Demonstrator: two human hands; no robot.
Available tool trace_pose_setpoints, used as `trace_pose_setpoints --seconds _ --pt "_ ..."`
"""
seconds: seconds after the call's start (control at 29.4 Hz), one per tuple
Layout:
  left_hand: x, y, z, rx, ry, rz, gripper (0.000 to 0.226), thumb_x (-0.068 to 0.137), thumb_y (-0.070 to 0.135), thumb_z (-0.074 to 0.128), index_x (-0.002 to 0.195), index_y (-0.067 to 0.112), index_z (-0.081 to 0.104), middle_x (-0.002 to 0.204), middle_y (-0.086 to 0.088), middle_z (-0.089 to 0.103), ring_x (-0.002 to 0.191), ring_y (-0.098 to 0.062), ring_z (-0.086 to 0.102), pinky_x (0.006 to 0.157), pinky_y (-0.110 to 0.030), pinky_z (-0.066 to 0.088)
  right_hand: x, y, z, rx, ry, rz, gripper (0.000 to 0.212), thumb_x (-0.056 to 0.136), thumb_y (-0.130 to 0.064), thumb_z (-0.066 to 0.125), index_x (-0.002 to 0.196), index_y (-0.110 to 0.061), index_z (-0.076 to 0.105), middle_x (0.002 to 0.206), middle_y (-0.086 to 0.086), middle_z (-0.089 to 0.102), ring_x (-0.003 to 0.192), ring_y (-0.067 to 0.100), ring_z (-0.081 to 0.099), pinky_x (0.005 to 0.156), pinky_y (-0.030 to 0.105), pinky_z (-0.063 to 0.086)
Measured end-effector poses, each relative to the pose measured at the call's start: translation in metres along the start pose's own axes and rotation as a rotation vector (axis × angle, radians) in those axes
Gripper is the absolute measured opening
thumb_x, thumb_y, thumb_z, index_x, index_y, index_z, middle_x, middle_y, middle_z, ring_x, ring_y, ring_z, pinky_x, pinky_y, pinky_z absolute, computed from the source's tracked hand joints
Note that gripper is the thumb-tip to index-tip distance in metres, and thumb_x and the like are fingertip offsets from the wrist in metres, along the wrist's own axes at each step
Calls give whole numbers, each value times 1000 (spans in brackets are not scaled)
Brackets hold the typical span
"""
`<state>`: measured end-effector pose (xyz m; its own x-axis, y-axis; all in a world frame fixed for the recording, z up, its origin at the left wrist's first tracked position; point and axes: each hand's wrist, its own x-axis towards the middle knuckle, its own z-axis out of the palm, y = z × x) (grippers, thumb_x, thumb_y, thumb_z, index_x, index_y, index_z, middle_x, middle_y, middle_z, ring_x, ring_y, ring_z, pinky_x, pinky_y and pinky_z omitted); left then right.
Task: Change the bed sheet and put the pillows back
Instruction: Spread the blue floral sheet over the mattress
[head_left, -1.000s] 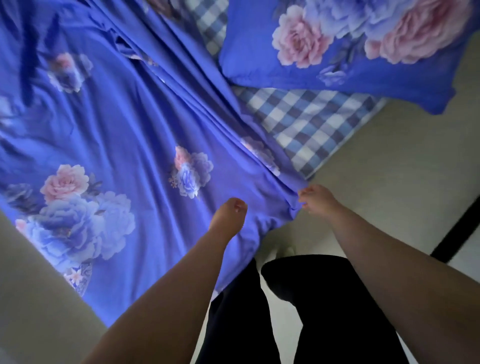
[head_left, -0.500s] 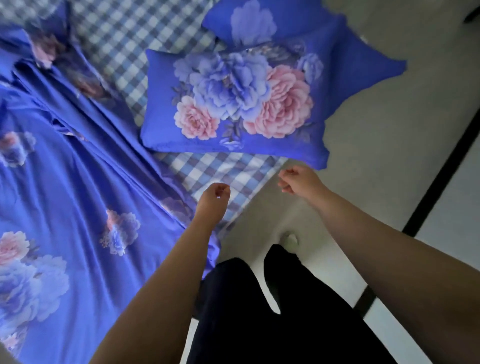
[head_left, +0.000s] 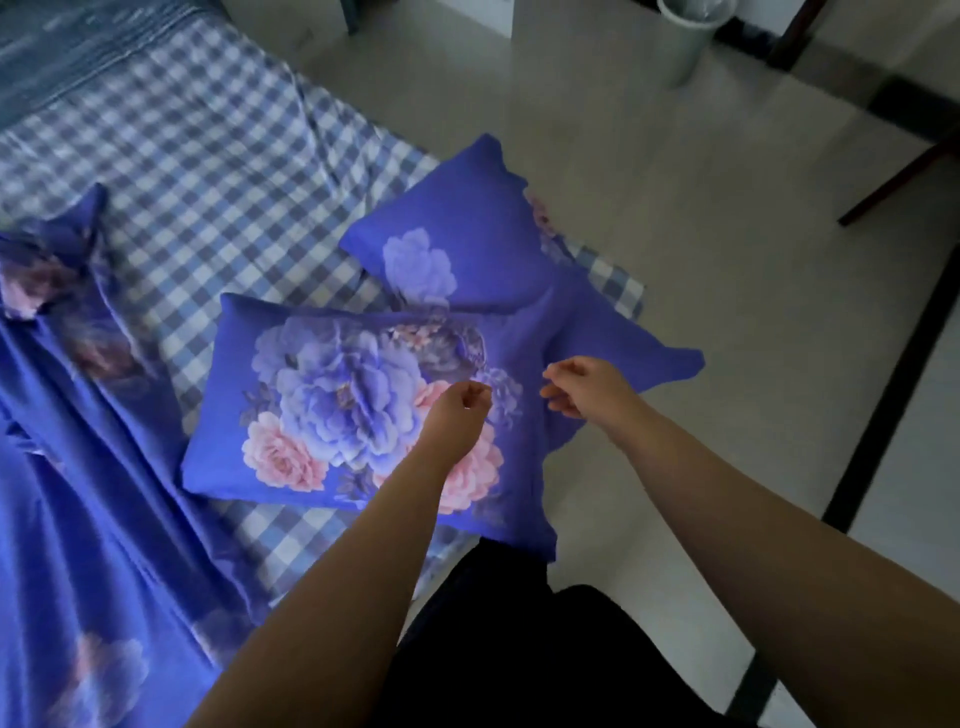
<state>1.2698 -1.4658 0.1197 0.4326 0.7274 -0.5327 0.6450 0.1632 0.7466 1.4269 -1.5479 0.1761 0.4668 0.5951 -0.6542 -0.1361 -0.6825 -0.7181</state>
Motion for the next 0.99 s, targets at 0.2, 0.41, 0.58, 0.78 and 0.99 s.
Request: trace_pose_setpoints --seconds 0.2,0.41,0.58,0.78,0.99 --pt "108 106 18 30 32 17 20 93 23 53 104 11 64 101 -15 68 94 -30 63 85 -39 48 87 -64 -75 13 -8 47 13 95 -27 53 91 -17 61 76 -4 68 61 10 62 60 21 48" --pt "200 183 63 5 50 2 20 95 26 52 104 13 64 90 -4 66 79 -19 58 71 -26 42 183 -124 -153 21 -62 18 11 97 -19 51 97 -9 57 77 3 64 62 15 58 60 23 45" --pt "295 269 139 -102 140 -38 16 91 20 57 103 13 65 94 -6 67 83 -14 57 79 -25 45 283 -170 -257 -165 -118 -32 19 97 -15 52 104 -1 61 85 11 64 61 14 56 54 18 47" --pt "383 371 221 -227 136 -75 19 93 16 56 108 7 63 94 -14 67 87 -27 62 78 -31 48 377 -236 -371 -421 -206 -84 11 95 -23 54 86 -17 56 79 0 65 61 13 59 59 23 44" --pt "462 428 200 -254 255 -100 17 91 23 58 104 15 65 83 1 62 76 -13 57 68 -20 40 466 -321 -387 -400 -266 -79 11 97 -23 52 91 -14 57 79 0 64 61 12 59 58 23 44"
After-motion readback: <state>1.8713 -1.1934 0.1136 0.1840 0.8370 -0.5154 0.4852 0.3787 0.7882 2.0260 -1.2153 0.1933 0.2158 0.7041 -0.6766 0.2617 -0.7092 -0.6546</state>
